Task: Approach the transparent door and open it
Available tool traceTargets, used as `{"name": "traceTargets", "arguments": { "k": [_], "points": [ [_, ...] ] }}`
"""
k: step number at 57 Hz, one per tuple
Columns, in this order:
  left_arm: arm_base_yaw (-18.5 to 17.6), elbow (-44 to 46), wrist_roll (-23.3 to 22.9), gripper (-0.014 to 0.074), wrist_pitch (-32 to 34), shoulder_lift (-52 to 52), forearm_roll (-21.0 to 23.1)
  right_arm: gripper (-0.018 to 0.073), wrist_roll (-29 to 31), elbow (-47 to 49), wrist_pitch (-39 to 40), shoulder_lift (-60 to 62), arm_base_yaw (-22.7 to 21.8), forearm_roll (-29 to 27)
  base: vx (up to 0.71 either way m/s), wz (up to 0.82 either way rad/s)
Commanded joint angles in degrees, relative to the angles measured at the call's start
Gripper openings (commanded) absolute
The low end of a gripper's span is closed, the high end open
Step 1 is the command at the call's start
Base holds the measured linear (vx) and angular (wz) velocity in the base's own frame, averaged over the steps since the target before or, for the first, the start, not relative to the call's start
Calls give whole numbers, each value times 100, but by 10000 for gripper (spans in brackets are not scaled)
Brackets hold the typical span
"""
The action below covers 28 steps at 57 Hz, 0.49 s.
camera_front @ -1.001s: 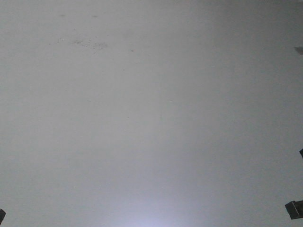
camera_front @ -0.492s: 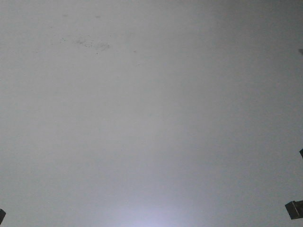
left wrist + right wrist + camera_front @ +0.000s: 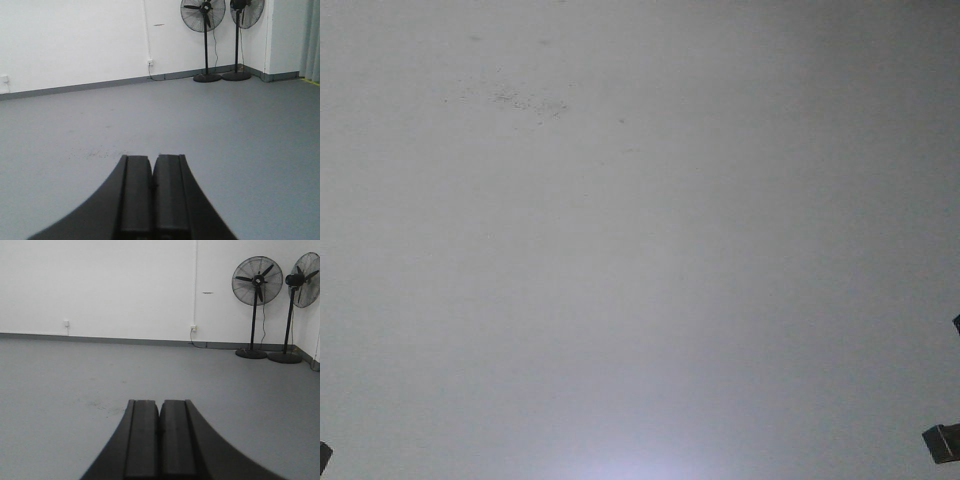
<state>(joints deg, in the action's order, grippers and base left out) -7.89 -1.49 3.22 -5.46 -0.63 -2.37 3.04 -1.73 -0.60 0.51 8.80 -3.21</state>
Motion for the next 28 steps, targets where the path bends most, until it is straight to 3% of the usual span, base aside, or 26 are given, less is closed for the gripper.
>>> {"name": "traceTargets", "arguments": {
  "k": [1, 28],
  "points": [
    [-12, 103, -37, 3, 484, -81, 13, -4, 27, -8, 474, 88, -42, 16, 24, 10],
    [-12, 103, -37, 3, 484, -81, 13, -4, 27, -8, 474, 88, -42, 16, 29, 28]
  ]
}}
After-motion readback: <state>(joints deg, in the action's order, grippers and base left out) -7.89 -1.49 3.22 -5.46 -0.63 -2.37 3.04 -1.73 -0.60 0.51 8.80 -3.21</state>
